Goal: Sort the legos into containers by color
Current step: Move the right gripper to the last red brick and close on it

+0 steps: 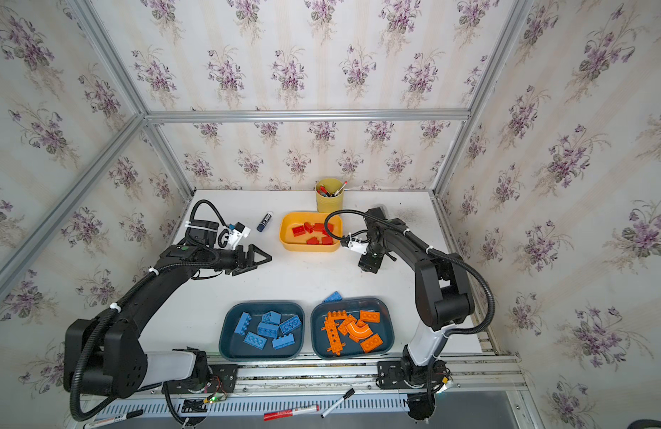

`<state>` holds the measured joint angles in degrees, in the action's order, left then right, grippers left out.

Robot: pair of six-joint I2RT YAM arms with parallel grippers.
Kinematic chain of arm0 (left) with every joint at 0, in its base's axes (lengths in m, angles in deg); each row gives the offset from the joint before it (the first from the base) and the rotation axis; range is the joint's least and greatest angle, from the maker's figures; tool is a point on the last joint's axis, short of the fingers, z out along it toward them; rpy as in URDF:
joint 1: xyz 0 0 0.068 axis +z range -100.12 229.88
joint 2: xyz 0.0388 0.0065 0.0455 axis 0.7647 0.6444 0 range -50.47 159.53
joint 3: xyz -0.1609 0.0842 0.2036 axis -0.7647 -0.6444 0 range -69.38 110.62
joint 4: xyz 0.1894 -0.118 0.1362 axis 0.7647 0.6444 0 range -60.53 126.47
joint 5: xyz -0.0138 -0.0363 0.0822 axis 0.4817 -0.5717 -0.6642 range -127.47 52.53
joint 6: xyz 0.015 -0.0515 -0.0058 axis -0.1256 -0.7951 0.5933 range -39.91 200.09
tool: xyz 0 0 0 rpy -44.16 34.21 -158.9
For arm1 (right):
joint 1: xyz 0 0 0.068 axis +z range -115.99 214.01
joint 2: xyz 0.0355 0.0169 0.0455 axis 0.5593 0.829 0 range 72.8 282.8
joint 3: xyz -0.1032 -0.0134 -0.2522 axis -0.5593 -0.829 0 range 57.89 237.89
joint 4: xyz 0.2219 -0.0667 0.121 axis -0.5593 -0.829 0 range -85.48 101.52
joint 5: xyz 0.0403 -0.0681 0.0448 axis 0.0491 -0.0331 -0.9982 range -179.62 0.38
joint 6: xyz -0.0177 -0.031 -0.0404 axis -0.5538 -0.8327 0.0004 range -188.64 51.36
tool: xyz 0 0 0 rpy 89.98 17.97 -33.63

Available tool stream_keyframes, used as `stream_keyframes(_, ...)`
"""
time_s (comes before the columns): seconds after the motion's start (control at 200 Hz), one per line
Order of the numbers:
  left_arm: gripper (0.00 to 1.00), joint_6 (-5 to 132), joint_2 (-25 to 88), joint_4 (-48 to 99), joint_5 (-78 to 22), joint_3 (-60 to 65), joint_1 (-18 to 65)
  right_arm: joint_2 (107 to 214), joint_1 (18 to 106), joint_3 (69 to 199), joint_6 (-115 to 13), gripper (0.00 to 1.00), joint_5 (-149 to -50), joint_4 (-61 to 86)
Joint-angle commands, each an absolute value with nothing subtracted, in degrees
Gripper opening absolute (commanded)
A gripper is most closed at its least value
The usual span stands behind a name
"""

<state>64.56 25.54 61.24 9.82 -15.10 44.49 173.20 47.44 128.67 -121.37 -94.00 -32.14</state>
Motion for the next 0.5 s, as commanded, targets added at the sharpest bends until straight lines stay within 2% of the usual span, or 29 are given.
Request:
stream_keyframes(0.0,0.99,65.46,24.82,61.66,9.62,-14.54,44.35,175.52,46.85,129.50,-122.06,0.71,-92.78,-32.12)
stream_keyframes(0.355,0.99,66.18,23.58,62.78,9.03,-14.71,44.35,182.05,45.70,132.68,-122.60,0.69,-95.94,-32.35)
stream_keyframes(0.495,0.99,66.38,23.62,62.79,9.11,-14.62,44.35,184.64,45.63,134.63,-122.60,0.63,-97.22,-34.67)
